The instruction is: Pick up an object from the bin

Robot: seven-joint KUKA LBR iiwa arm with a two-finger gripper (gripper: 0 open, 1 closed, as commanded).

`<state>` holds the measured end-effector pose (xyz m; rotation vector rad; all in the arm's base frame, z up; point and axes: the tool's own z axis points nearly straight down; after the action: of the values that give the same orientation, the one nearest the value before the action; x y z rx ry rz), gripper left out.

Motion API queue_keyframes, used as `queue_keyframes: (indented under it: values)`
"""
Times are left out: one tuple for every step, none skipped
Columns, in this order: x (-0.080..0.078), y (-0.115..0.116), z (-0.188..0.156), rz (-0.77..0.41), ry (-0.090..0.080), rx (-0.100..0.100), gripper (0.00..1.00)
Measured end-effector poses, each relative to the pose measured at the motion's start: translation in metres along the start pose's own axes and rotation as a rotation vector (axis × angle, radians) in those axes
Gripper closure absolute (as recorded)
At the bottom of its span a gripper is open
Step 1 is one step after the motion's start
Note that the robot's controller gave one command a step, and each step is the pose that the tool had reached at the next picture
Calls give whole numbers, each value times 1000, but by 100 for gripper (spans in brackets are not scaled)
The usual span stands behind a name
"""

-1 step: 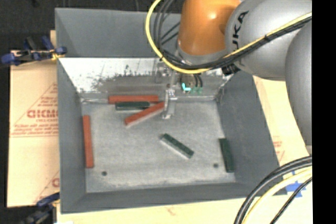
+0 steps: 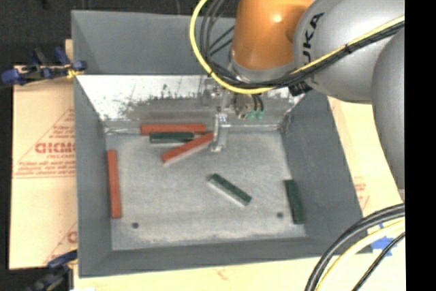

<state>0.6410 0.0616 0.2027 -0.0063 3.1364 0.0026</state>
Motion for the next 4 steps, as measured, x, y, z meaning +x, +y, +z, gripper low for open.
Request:
queue_keyframes:
  values:
    - [-11, 23, 81, -41, -4, 2, 0]
    - [-9, 33, 112, -32, 5, 0, 0]
    - [0, 27, 69, 84, -2, 0, 0]
    - [-2, 28, 126, 71, -3, 2, 0]
